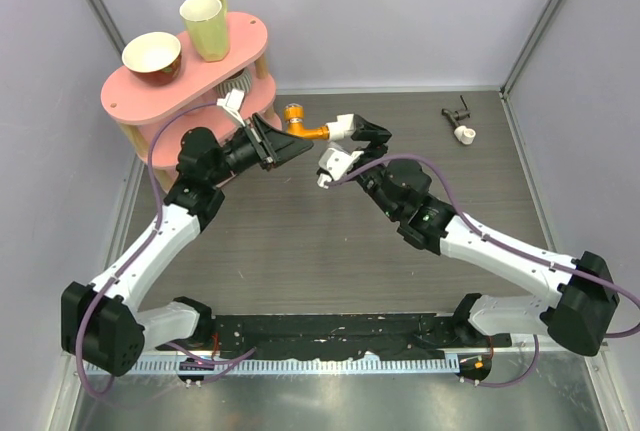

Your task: Install the water faucets

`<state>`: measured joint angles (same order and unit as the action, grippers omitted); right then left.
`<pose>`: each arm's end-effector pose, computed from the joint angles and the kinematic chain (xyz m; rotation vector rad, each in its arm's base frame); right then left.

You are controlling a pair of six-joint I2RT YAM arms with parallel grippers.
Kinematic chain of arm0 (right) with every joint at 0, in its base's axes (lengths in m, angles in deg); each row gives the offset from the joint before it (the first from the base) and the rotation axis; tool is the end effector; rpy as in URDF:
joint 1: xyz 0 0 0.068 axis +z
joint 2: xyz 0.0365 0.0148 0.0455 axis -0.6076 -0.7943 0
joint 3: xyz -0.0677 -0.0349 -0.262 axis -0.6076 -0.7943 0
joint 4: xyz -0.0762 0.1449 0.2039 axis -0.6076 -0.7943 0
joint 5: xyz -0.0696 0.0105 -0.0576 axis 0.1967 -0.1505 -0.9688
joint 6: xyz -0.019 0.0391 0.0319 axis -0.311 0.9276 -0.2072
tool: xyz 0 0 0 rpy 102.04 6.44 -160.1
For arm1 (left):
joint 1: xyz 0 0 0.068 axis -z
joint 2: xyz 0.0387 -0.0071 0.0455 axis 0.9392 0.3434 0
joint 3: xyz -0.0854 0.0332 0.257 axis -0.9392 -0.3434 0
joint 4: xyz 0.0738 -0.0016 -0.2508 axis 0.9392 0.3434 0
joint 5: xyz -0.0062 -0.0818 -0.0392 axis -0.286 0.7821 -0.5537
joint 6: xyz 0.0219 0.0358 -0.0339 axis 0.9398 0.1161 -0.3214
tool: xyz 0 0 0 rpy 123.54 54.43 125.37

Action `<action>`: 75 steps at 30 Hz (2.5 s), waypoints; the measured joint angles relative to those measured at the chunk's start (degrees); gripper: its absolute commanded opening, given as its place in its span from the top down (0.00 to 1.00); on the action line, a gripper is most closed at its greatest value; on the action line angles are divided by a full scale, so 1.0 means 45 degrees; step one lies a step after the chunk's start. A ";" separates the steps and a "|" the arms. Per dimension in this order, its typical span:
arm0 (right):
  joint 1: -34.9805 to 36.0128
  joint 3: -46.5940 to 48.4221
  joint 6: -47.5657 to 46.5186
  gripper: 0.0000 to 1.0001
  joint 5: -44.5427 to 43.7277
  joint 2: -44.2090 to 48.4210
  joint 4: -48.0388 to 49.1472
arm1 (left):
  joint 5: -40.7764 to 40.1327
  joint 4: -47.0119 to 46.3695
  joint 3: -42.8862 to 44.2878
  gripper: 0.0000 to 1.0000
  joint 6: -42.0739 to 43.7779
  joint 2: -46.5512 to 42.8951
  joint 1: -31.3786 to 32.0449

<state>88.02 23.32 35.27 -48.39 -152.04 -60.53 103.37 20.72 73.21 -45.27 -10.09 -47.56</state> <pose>0.1886 0.2150 0.3582 -1.0288 1.0770 -0.2347 0.2415 -0.1221 0.3644 -0.0984 1.7483 -1.6848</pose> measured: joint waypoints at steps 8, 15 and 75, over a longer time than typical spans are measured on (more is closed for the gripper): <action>-0.0049 0.0709 -0.0112 0.64 -0.0306 -0.0087 -0.0947 | 0.1127 0.0214 0.0384 1.00 0.0029 0.0223 -0.0107; -0.0087 0.1399 0.0665 0.82 0.0117 -0.0024 -0.3084 | 0.2448 0.0364 0.1239 1.00 0.0461 0.0248 -0.0131; -0.5581 0.4668 2.6491 0.68 2.0031 -0.3667 0.3808 | 0.8519 0.0991 0.0476 1.00 1.3168 -0.2453 -0.0821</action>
<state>62.91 44.32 154.48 41.74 -168.54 -43.40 141.71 25.18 75.35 13.99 -21.13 -51.26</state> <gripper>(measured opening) 0.439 0.313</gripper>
